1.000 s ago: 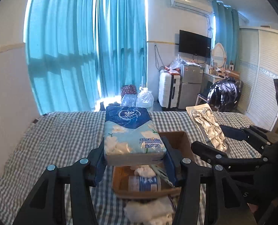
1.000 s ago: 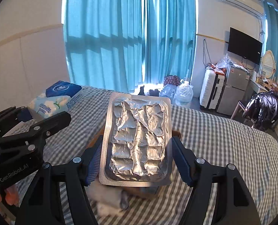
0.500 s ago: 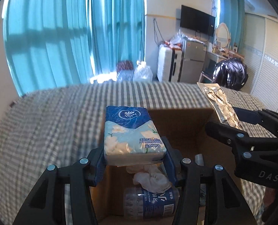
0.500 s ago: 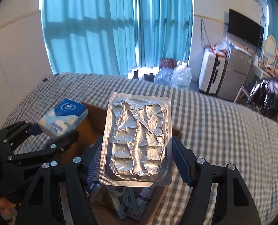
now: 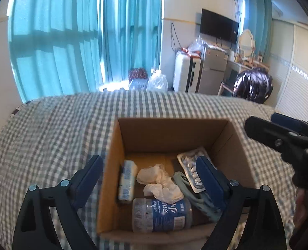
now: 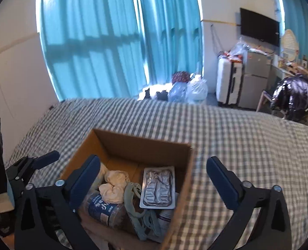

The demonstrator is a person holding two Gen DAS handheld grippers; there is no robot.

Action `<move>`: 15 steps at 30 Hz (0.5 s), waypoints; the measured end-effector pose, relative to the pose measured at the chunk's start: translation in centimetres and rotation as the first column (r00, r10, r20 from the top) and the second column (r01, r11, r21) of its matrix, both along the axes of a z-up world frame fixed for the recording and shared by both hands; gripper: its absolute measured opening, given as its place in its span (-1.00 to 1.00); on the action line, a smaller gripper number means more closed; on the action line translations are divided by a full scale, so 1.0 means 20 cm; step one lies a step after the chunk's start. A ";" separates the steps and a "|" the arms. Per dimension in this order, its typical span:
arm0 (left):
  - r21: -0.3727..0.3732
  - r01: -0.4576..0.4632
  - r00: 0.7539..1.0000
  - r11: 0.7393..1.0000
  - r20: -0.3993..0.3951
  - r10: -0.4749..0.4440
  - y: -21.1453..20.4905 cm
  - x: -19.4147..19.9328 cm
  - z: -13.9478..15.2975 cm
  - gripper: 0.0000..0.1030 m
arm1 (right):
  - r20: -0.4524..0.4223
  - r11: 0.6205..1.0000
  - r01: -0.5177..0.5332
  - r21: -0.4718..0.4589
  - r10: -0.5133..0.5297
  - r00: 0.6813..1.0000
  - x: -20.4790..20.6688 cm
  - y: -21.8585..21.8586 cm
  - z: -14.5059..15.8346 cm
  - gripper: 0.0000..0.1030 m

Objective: Organize objects
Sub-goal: 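Open both grippers to drop the tissue and blister packs into the box, then pull both grippers back from the box toward the sock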

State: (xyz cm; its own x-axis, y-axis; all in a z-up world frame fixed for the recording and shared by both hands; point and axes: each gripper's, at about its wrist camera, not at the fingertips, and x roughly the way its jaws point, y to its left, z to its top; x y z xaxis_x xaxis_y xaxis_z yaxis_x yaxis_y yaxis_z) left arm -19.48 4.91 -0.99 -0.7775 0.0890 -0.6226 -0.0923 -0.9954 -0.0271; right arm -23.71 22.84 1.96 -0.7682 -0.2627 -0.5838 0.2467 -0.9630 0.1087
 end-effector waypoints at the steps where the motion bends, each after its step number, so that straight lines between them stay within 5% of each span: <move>1: -0.002 -0.004 1.000 1.000 -0.016 0.004 0.00 0.04 0.05 0.92 | -0.015 1.000 0.007 -0.010 -0.007 1.000 0.04 0.03 0.05 1.00; 15: -0.060 -0.045 0.980 0.997 -0.194 0.033 -0.03 0.69 0.65 1.00 | -0.150 0.998 0.070 0.001 -0.069 0.986 0.79 0.12 0.67 1.00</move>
